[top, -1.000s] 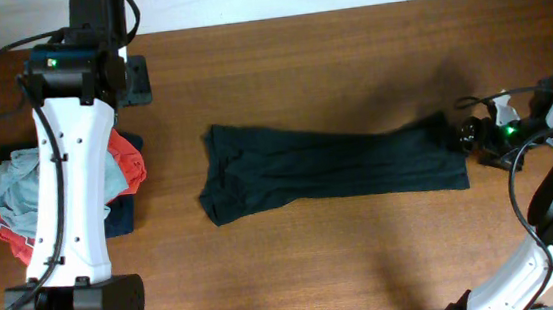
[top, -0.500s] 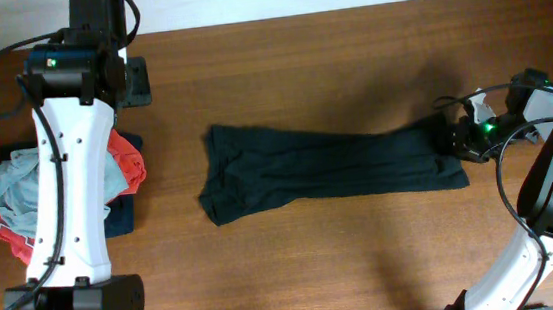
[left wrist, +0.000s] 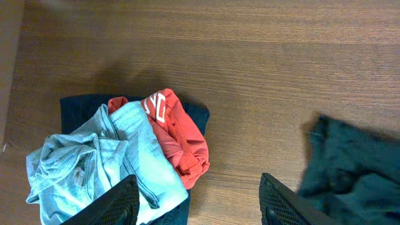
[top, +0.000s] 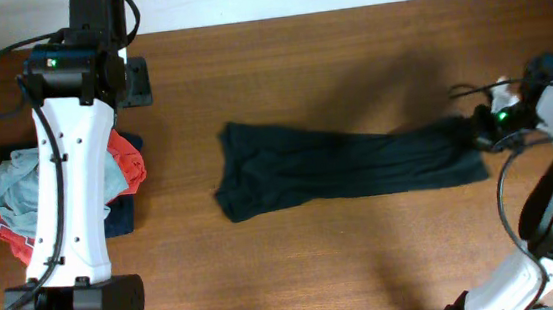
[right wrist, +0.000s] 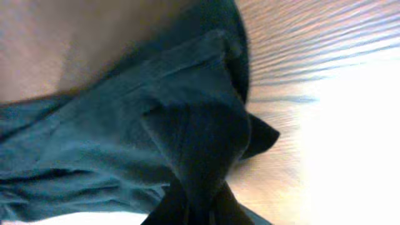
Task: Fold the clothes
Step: 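Fold the shirt's right end leftward over itself with the right gripper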
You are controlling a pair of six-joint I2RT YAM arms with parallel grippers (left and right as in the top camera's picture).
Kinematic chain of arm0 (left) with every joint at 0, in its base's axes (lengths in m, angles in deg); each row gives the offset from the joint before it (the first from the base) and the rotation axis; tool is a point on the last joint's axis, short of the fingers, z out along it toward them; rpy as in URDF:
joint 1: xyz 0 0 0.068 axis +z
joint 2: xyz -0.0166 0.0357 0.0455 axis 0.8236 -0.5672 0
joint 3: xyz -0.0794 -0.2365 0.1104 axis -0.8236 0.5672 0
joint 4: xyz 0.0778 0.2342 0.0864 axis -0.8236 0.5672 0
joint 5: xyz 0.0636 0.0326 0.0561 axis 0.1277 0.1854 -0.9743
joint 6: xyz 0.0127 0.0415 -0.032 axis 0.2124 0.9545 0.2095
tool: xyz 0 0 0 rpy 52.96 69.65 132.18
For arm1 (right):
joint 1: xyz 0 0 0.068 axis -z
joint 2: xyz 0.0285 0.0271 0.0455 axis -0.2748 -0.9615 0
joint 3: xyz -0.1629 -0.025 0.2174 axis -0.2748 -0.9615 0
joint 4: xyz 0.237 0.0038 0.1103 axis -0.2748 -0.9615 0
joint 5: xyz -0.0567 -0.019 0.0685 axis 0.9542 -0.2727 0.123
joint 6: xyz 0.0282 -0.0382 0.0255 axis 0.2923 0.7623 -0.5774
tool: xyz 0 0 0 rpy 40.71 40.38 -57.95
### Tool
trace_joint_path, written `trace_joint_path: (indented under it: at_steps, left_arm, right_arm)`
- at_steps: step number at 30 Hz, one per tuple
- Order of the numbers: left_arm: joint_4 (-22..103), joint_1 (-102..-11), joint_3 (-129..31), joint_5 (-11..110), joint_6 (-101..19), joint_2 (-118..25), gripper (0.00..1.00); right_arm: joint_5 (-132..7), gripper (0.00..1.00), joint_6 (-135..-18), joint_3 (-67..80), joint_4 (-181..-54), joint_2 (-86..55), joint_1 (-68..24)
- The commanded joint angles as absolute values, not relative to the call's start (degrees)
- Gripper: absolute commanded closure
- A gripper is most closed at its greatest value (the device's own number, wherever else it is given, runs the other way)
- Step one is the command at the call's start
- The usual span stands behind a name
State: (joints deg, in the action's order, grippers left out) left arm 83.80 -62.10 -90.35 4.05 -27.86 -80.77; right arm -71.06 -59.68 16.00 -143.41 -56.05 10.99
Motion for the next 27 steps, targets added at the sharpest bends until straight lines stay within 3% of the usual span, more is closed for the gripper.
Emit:
trace_joint_path:
  at_steps: [1,8,15,27]
  left_arm:
    - [83.98,-61.88,-90.46,3.26,-28.12,-80.73,0.38]
    - [83.89,-61.86,-90.46,3.26,-28.12,-80.73,0.38]
    - [83.19,-61.86,-90.46,3.24,-28.12,-80.66,0.37]
    - [83.45,-61.86,-90.46,3.24,-27.31,-80.66,0.32]
  right_arm:
    - [-65.25,0.96,-62.15,21.34,-145.23,-49.99,10.66]
    - [-67.44,0.96,-62.78,28.70,-151.78,-45.10,6.05]
    - [-67.85,0.96,-66.22,29.05,-154.76,-45.40,-10.37]
    - [-63.76,0.96,-78.21,29.03,-148.00,-53.23,-35.57]
